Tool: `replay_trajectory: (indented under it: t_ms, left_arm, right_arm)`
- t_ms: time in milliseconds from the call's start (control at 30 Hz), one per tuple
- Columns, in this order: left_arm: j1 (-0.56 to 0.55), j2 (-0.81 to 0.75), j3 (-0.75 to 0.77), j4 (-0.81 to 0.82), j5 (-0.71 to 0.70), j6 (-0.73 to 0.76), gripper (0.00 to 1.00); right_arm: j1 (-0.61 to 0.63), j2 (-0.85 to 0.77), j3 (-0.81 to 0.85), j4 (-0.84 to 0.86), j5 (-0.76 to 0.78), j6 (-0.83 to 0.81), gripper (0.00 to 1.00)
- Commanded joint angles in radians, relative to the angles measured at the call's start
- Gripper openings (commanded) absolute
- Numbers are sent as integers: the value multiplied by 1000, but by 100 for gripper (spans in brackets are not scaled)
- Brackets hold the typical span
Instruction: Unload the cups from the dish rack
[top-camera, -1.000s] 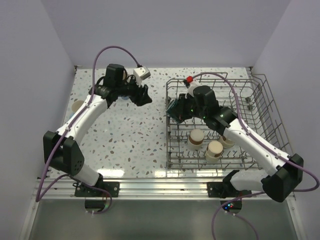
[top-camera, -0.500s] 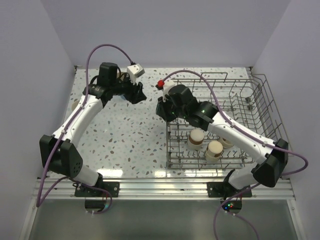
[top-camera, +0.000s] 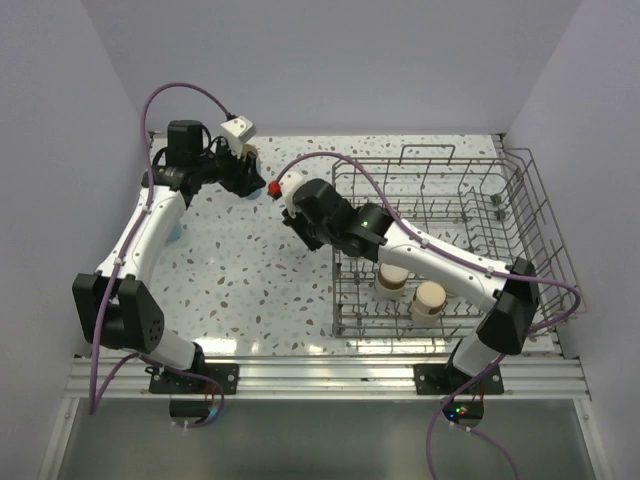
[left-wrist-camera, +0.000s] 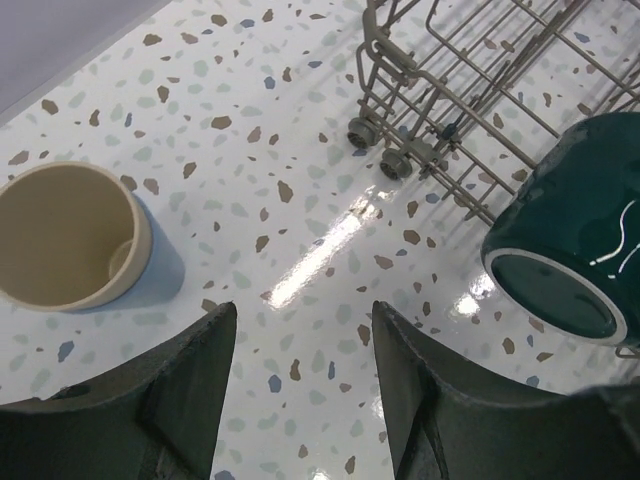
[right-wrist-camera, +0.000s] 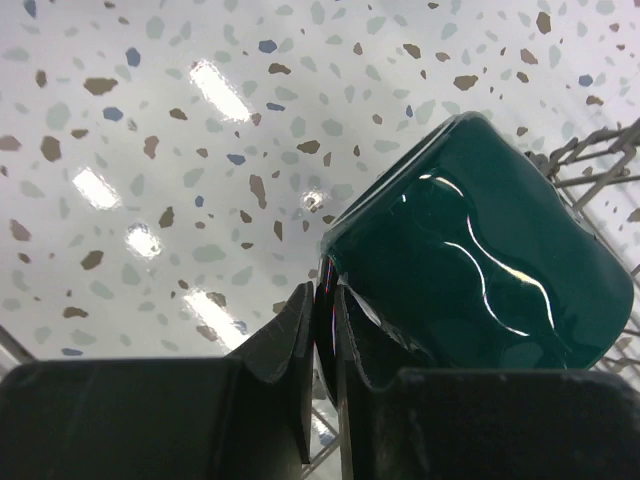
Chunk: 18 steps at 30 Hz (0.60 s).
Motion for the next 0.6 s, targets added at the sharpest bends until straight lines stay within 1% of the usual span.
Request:
replay_trajectory:
  t_ms: [0,200,367,433,567]
  left_arm:
    - [54,-44,34,-14,8,21,60]
    - [123,-42,26,-23,17,37,61]
    - [123,-33,28,-24,3,34,61]
    - [123,-24,41,-29,19,29,61]
    - [76,5,96,-82,-4,44,61]
  right_arm:
    - [75,66,86,-8,115,-162,0]
    - [150,174,134,-39,228,-273,0]
    - [194,256,166,-54,310,-337,0]
    - [220,286,192,-71,352,-372,0]
    - [273,374,229,-99,441,-450,0]
